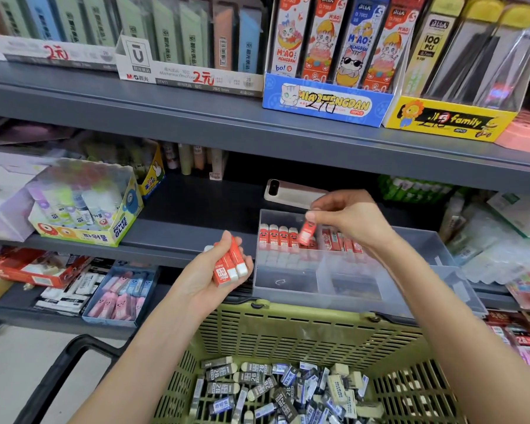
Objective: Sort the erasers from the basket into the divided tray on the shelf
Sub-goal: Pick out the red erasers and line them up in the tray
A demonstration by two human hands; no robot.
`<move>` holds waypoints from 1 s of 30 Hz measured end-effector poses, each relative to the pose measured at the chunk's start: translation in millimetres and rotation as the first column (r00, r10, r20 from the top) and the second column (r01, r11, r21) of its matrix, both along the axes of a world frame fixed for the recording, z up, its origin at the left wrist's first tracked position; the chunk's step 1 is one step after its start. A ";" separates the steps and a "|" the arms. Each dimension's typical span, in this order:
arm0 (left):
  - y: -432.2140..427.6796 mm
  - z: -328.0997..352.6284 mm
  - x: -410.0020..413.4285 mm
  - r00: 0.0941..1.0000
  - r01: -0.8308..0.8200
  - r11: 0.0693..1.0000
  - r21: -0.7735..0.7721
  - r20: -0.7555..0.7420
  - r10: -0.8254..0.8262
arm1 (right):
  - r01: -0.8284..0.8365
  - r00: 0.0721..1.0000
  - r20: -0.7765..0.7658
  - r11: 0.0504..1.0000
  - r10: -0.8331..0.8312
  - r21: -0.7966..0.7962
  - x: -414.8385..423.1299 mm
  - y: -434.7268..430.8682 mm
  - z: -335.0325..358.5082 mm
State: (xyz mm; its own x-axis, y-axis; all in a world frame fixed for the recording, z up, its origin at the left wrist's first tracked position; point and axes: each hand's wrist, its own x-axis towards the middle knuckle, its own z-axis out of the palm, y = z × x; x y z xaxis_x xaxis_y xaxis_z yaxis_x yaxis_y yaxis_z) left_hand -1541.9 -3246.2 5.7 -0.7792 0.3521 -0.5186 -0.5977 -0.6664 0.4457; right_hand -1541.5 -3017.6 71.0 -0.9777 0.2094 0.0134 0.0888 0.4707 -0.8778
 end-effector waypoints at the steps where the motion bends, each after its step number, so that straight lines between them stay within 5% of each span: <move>1: 0.0 -1.1 -0.5 1.000 0.016 0.999 -0.038 -0.012 -0.016 | -0.013 0.999 0.047 0.992 0.007 0.126 -4.9 7.3 -0.3; 4: -0.7 -3.3 -0.8 0.990 0.082 0.984 -0.160 -0.098 -0.099 | -0.113 0.980 0.190 0.945 0.056 0.306 -17.6 13.2 -7.5; 7: -2.5 -3.0 0.0 0.979 0.108 0.974 -0.199 -0.151 -0.140 | -0.116 0.974 0.221 0.953 0.054 0.279 -23.0 8.6 -19.3; 11: -2.8 -3.0 -0.6 0.976 0.128 0.978 -0.166 -0.155 -0.154 | 0.082 0.986 0.136 0.989 -0.099 0.122 -22.1 2.0 -34.9; 14: -1.6 -3.8 -1.0 0.982 0.121 0.987 -0.107 -0.135 -0.135 | 0.103 0.985 0.116 0.971 -0.131 0.215 -21.6 0.4 -42.9; 18: -0.9 -4.0 -0.4 0.986 0.095 0.994 -0.046 -0.136 -0.100 | 0.083 0.996 -0.028 0.772 -0.084 0.631 -14.8 -4.9 -54.3; 23: 0.3 -2.8 1.4 0.973 0.095 0.990 -0.106 -0.202 -0.115 | -0.044 0.998 0.056 0.592 -0.001 0.805 -14.4 -3.1 -51.6; 25: 0.5 -2.7 2.0 0.968 0.091 0.987 -0.135 -0.220 -0.119 | 0.022 0.998 -0.050 0.507 0.041 0.861 -9.9 -10.2 -44.5; 28: 0.9 -3.5 2.5 0.957 0.094 0.984 -0.154 -0.259 -0.132 | -0.030 0.942 -0.270 0.849 0.200 0.527 13.9 -34.5 -29.1; 30: 0.8 -3.6 3.2 0.944 0.103 0.981 -0.164 -0.294 -0.148 | -0.229 0.919 -0.235 0.915 0.315 0.333 31.5 -52.9 -21.3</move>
State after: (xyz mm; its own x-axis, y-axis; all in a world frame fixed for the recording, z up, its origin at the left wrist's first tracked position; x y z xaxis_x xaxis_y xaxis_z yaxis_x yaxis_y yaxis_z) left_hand -1538.8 -3245.3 2.1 -0.8617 0.3960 -0.3174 -0.4938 -0.5097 0.7045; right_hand -1509.9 -3070.5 49.7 -0.9426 -0.1203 0.3115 -0.3068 0.6803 -0.6657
